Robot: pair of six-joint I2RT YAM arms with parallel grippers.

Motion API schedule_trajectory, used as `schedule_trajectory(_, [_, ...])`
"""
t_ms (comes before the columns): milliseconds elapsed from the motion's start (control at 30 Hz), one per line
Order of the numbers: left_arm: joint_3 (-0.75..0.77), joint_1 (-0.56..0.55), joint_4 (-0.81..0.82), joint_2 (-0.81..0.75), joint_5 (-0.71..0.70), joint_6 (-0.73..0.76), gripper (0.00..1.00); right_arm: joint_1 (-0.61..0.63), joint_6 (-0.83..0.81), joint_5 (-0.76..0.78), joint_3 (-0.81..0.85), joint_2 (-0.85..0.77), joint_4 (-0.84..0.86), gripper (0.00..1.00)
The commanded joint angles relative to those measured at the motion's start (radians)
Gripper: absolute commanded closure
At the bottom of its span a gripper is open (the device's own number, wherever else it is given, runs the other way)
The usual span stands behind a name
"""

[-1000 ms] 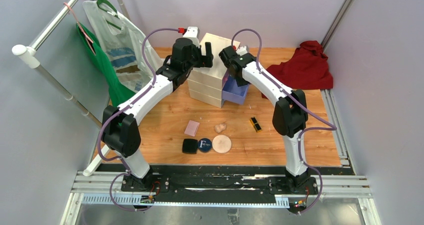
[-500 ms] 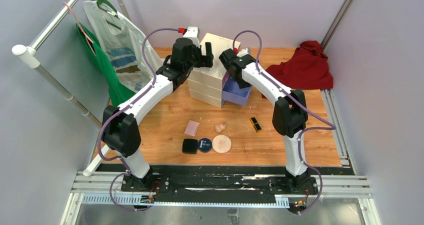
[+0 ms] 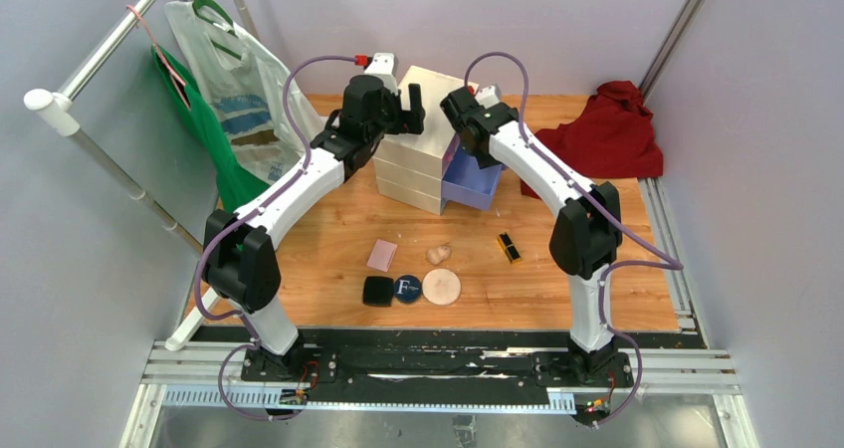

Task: Organize the makeup
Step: Open the drawer in the storage box.

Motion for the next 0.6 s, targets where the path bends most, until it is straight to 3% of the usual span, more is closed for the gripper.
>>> schedule_trajectory(0, [-0.035,0.023,-0.216,0.066,-0.001,-0.018,0.02,-0.016,-0.074,0.050,0.054,-0.065,-0.019,0.33])
schedule_trajectory(567, [-0.033,0.022,-0.226,0.067,-0.003,-0.010,0.02,-0.071,-0.118,-0.077,0.081,-0.022,0.103,0.34])
